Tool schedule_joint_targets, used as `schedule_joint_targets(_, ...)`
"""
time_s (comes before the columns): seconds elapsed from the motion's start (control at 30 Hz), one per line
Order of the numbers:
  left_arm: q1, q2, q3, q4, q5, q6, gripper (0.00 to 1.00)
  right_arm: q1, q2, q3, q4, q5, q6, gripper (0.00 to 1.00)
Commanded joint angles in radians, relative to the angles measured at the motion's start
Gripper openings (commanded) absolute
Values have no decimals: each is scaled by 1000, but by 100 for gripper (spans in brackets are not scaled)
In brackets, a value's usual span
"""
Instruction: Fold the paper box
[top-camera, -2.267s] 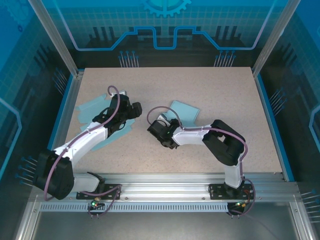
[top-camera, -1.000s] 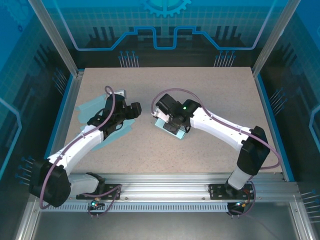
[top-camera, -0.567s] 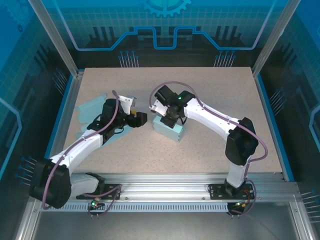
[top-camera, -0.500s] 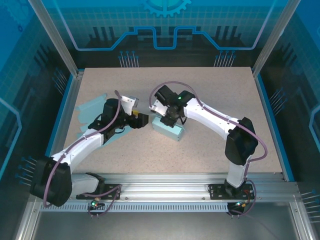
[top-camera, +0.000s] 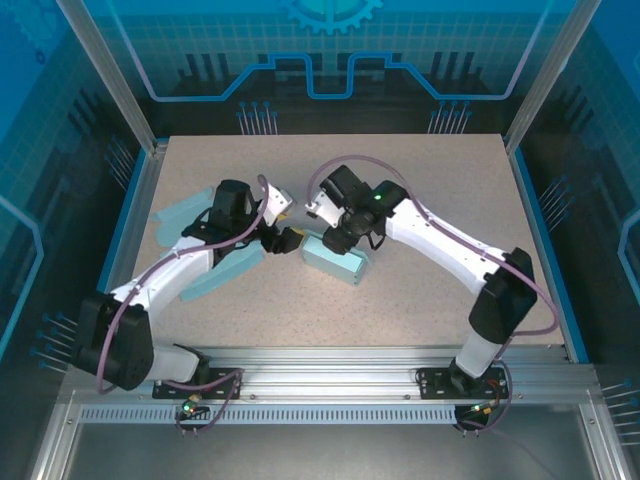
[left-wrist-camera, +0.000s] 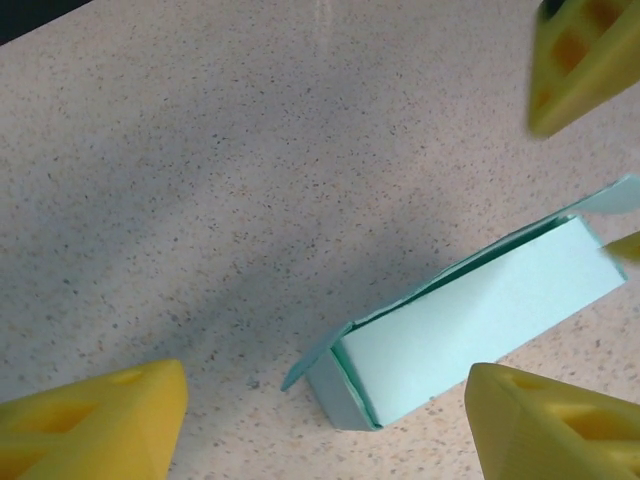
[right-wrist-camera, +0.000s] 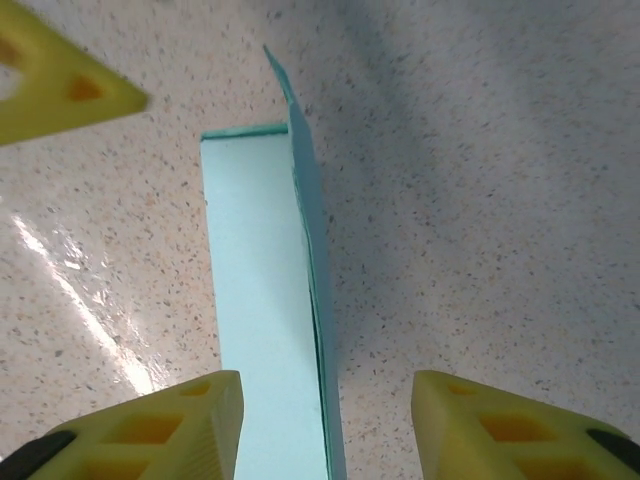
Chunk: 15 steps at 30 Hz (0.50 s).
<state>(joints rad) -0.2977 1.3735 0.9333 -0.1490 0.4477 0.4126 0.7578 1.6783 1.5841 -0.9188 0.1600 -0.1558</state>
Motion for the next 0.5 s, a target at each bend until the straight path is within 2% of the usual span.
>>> schedule_joint_targets(0.0, 18, 55, 90, -157, 67, 167, 72, -31, -100, -38, 14, 24, 153, 47)
schedule_joint_targets(0.1, 19, 100, 153, -251, 114, 223, 62, -57, -177, -98, 14, 23, 256, 47)
schedule_joint_targets(0.17, 20, 130, 186, -287, 117, 239, 50, -66, -228, -148, 10, 31, 316, 47)
schedule_joint_targets(0.27, 19, 174, 236, -349, 113, 263, 48, -69, -303, -228, 12, 42, 416, 47)
schedule_joint_targets(0.47, 19, 215, 259, -383, 87, 286, 52, -72, -431, -396, 57, 33, 585, 51)
